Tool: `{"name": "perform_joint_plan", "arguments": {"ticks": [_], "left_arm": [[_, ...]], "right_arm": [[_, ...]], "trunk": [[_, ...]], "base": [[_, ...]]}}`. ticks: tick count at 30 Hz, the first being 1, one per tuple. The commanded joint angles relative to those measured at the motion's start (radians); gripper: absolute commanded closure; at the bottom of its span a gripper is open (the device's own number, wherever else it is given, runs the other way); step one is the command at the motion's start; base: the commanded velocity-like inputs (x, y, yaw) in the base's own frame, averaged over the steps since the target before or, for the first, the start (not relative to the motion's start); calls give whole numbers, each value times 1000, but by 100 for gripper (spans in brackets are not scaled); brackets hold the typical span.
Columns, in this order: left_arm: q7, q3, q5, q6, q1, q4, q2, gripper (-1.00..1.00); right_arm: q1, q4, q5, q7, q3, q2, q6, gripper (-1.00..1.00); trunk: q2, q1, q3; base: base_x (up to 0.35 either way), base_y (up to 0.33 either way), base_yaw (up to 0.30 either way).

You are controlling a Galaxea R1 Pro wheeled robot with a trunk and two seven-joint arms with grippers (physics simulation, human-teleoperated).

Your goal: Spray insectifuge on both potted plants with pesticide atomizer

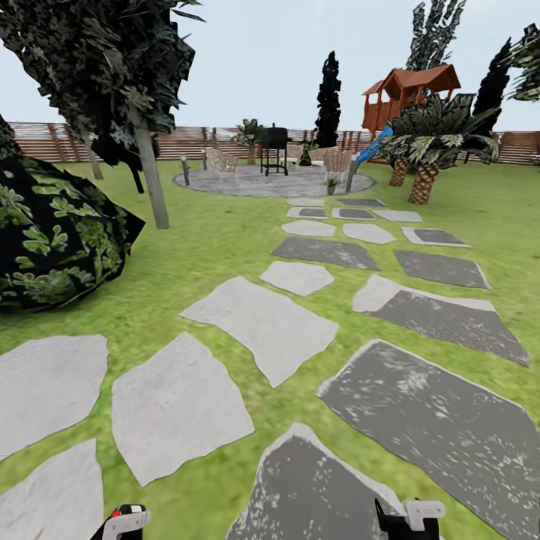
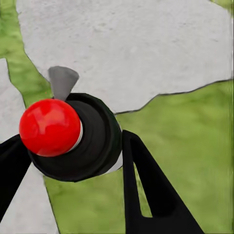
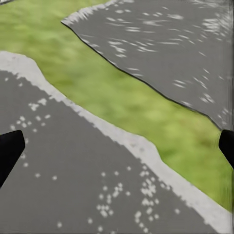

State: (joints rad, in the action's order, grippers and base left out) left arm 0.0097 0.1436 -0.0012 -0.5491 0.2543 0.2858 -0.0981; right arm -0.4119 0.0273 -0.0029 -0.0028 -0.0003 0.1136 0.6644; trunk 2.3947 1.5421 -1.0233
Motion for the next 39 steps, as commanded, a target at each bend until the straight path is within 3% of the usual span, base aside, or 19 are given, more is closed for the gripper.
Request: {"name": "perform_joint_plan", "arguments": {"ticks": [1, 23, 39], "left_arm": [[1, 1, 0, -3, 0, 0, 0, 100], [1, 1, 0, -3, 0, 0, 0, 100], [1, 1, 2, -3, 0, 0, 0, 100]], "right_arm": [[-1, -1, 0, 0, 0, 0, 3, -100], [-1, -1, 0, 2, 0, 0, 1, -100], [-1, -1, 0, 4, 0, 0, 0, -100]], "trunk": [[0, 0, -1], [0, 0, -1], [0, 0, -1]], "base": [[339, 0, -200], [339, 0, -13], [339, 0, -233]]}}
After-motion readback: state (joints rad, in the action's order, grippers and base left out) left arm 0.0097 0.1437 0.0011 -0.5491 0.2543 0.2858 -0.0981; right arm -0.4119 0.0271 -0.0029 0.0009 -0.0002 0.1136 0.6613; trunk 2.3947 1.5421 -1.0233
